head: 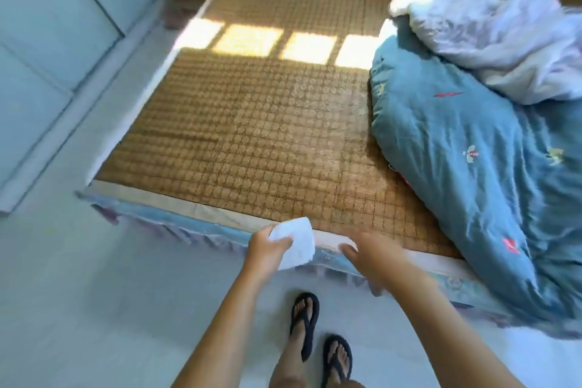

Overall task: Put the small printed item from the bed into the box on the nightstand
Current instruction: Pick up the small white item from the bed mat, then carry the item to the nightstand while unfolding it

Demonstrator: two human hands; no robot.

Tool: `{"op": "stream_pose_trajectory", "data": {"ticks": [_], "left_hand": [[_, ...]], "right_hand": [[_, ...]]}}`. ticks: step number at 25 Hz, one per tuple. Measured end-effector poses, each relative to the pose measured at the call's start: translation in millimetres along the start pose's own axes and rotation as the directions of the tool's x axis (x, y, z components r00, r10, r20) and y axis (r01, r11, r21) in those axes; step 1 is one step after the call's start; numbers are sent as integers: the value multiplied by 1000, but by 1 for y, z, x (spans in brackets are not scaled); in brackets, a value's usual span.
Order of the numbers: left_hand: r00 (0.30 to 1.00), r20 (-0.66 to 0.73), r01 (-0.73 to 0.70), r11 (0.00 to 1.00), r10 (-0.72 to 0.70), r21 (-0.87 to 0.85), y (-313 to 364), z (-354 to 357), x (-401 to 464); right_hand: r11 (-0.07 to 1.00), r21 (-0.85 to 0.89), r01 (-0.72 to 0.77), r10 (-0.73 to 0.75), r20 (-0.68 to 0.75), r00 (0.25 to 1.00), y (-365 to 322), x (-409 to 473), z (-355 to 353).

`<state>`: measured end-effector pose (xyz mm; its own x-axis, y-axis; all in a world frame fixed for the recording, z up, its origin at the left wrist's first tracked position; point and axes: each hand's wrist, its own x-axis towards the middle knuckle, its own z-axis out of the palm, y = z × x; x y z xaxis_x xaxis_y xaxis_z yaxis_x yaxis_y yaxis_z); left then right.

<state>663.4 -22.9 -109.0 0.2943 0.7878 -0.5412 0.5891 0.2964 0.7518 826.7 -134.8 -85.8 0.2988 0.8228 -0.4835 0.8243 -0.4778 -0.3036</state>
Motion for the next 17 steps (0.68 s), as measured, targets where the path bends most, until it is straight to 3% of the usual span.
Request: {"op": "stream_pose_trajectory", "data": {"ticks": [5,9,13,17], "left_hand": [[998,-56,-25,996,21,-82,-18,-100,-79],[998,18,-52,995,54,-87,-51,-175,-114],[992,72,-103,992,108,-78,-87,-271,-127],[992,46,-112,988,118,-108,-117,-364,-125]], "right_hand": [[962,-43,269,-269,2,963,-105,-24,2],[909,-54,414,-411,64,909,-185,-26,10],[873,38,487,-484,195,853,-285,-21,30],[891,134,433,-454,275,848,-360,-7,40]]}}
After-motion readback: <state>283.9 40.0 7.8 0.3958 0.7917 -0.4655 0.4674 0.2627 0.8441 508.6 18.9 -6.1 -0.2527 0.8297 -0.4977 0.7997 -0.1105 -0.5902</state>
